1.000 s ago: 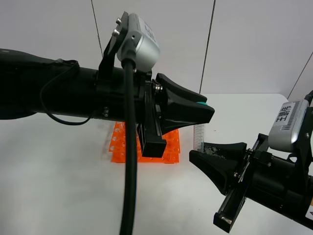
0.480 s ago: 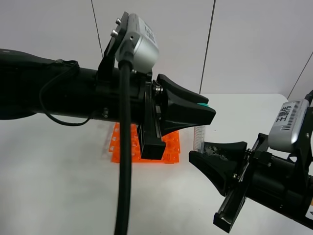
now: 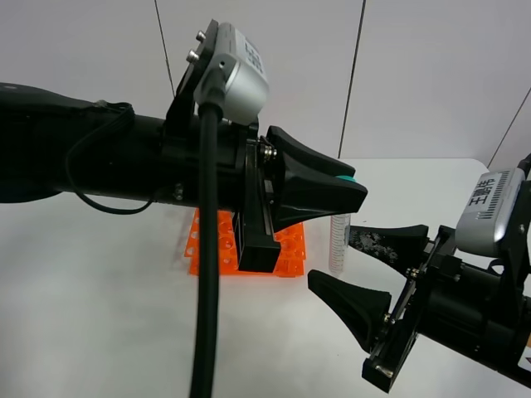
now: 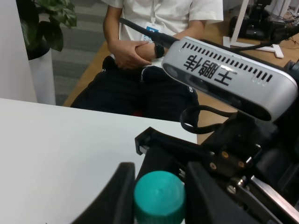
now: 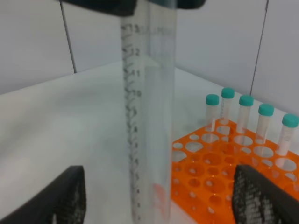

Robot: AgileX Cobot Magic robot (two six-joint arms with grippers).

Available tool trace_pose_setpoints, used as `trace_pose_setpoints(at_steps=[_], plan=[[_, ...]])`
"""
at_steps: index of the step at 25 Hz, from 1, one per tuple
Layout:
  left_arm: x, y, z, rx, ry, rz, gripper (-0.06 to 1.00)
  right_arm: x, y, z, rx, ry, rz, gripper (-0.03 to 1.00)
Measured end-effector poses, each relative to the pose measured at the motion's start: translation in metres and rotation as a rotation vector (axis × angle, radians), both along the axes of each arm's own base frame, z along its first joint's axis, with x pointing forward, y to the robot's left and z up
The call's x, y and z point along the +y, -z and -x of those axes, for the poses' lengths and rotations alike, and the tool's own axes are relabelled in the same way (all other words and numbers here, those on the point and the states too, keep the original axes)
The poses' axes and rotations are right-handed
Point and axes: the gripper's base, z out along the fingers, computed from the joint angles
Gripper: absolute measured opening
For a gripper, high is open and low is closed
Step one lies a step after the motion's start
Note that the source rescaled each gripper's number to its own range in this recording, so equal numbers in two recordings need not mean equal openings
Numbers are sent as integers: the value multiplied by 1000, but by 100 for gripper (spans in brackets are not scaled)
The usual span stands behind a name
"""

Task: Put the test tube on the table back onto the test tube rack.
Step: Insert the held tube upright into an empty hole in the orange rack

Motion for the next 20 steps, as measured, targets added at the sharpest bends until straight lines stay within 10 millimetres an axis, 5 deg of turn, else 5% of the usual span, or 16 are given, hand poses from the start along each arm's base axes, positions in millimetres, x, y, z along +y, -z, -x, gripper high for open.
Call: trace_pose_setpoints(at_steps=[5,10,20], plan=[[0,0,0,0,-3,-1,1,0,3,0,21,1,25,83],[0,0,-1,-2,-12,-5,1,-1,5,0,22,-1,53,98],[1,1,-3,-4,-30,-13,1,-10,27,1,201,53,238,100]])
